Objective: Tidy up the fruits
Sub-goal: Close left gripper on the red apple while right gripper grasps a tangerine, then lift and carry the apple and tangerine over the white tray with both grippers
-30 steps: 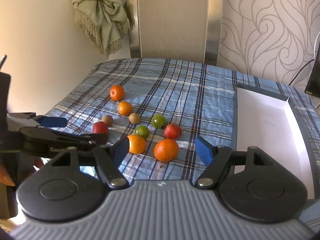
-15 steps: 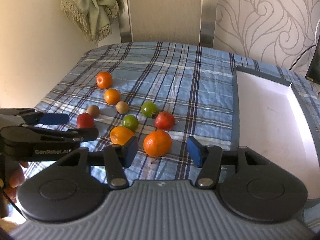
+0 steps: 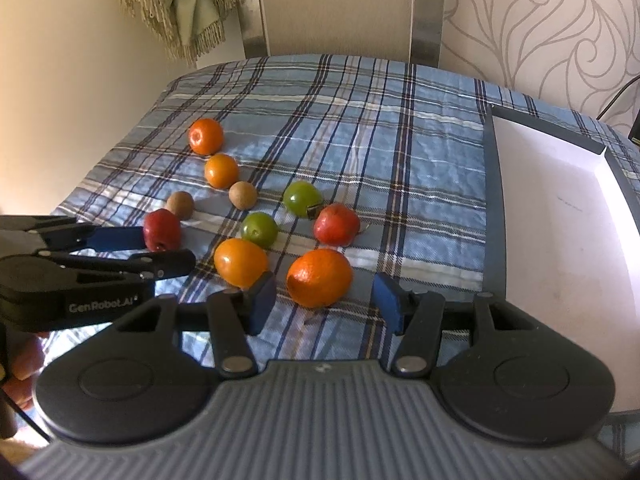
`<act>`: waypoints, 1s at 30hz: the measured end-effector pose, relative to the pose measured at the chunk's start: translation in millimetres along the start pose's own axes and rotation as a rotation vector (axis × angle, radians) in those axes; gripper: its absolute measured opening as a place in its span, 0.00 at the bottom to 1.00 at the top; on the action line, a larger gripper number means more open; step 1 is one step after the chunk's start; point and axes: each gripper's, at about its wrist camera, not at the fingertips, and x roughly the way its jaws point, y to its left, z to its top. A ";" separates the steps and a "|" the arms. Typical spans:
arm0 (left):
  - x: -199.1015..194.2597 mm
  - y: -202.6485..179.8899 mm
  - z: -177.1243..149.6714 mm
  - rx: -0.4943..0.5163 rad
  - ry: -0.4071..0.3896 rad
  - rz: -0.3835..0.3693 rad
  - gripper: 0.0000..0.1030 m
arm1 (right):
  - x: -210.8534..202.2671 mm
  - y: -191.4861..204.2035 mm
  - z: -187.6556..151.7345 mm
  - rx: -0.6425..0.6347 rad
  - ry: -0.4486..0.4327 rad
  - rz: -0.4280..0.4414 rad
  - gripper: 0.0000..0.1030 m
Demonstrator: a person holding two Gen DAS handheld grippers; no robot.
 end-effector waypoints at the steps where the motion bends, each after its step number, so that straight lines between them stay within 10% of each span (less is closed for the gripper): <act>1: 0.1 -0.2 -0.1 -0.001 0.000 0.000 0.52 | 0.5 0.0 0.1 -0.001 0.000 0.001 0.55; 9: 1.2 0.7 -0.6 -0.005 -0.004 0.019 0.41 | 5.9 0.7 0.9 -0.009 0.014 0.018 0.38; 30: -23.1 -9.4 1.1 0.026 -0.062 0.037 0.35 | -46.0 8.5 2.0 -0.104 -0.123 0.054 0.36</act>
